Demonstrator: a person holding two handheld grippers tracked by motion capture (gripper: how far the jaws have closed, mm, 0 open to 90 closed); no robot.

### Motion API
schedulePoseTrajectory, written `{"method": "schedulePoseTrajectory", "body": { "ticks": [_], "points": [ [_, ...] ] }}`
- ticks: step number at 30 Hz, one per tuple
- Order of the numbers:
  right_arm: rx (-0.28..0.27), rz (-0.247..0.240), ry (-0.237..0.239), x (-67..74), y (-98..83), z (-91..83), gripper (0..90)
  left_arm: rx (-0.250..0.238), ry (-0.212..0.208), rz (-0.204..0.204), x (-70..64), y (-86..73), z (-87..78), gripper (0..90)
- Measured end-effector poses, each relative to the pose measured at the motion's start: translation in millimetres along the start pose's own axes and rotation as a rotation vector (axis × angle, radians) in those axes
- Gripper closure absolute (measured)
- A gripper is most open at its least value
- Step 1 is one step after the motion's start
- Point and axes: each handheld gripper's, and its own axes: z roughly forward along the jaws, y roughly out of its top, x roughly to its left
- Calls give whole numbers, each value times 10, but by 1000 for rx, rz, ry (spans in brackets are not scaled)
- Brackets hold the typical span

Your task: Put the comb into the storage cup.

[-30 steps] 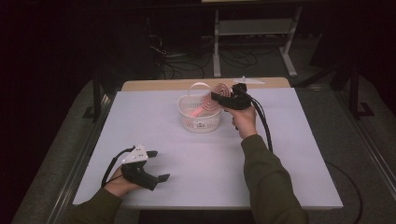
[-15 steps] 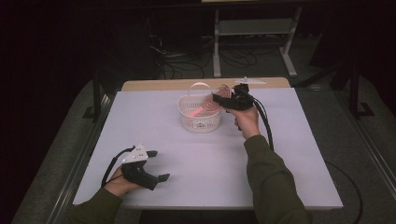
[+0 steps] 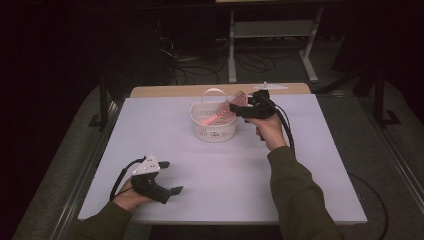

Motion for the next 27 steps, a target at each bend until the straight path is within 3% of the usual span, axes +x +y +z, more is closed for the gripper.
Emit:
{"method": "schedulePoseTrajectory", "body": {
  "ticks": [9, 27],
  "points": [
    [52, -51, 6, 33, -16, -51, 63, -5, 3, -6, 14, -15, -17, 2],
    [86, -107, 1, 13, -179, -275, 60, -5, 9, -2, 24, -17, -17, 2]
  ]
}}
